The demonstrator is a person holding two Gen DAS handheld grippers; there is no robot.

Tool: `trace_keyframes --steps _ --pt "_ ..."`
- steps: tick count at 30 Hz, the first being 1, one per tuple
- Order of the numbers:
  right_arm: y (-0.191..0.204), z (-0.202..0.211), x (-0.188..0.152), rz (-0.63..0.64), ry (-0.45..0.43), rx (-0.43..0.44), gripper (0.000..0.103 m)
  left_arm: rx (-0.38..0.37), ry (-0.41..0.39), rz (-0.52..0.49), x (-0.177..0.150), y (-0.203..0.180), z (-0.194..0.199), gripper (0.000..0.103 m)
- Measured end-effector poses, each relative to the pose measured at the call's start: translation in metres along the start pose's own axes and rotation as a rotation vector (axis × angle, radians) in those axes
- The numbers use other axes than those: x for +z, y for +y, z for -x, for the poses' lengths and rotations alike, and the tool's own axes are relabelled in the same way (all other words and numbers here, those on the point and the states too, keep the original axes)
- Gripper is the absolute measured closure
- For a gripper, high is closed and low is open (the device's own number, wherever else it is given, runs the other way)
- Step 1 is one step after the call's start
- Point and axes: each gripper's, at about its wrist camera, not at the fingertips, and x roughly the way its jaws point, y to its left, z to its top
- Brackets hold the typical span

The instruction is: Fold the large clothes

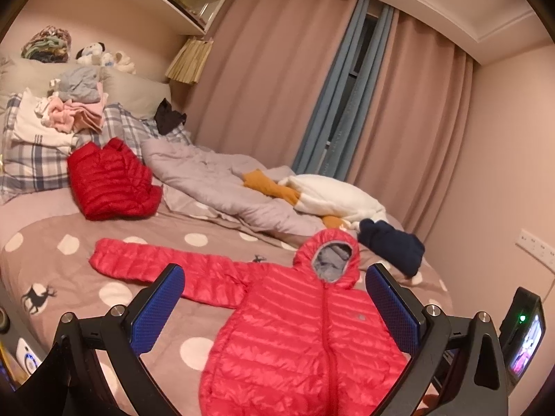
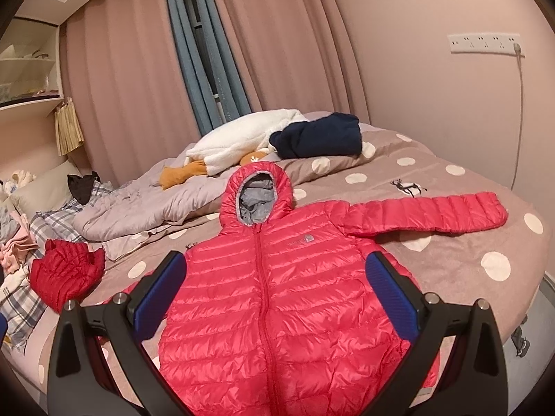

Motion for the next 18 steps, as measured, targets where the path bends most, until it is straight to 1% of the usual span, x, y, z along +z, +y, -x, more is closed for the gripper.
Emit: trace_keyframes --steps 6,10,18 --pt "-0.009 -0.004 0.000 -0.018 0.007 -0.001 0.000 0.015 0.008 -0.004 -0.001 -0.001 -0.004 0.000" --pt "-0.012 -0.003 0.000 -0.021 0.007 -0.015 0.000 0.001 0.011 0.006 -0.002 -0.001 -0.003 0.000" --pt "-0.019 -0.001 0.002 -0.043 -0.007 -0.016 0.000 -0.001 0.006 0.028 0.001 0.003 -0.001 0.000"
